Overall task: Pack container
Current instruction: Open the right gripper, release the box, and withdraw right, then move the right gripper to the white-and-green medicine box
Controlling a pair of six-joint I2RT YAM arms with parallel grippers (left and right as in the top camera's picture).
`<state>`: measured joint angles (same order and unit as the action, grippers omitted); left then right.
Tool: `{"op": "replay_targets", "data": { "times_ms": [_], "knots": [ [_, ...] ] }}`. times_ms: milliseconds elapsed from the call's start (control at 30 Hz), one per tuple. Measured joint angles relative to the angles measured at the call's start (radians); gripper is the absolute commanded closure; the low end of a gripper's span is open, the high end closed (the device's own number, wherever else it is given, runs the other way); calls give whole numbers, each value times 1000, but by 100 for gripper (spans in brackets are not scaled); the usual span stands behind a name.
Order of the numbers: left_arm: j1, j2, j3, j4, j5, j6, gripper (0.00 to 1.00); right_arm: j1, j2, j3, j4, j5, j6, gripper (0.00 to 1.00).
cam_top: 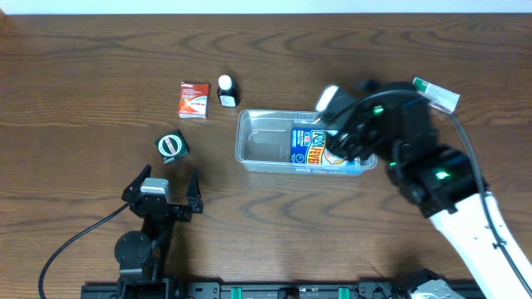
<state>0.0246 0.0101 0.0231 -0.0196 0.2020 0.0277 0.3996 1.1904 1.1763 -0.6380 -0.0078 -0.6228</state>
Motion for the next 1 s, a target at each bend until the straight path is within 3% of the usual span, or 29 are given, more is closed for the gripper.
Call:
{"op": "replay_targets", "data": {
  "times_ms": [333,433,800,1000],
  "knots": [
    [0,0,0,0,0,0,2,-452,117,0,-105,-98,513,1],
    [0,0,0,0,0,0,2,-512,150,0,-128,-174,605,1],
    [0,0,0,0,0,0,2,-546,234,23,-178,-193,788,1],
    [0,0,0,0,0,0,2,-546,441,315,-433,-152,821,1]
  ]
}}
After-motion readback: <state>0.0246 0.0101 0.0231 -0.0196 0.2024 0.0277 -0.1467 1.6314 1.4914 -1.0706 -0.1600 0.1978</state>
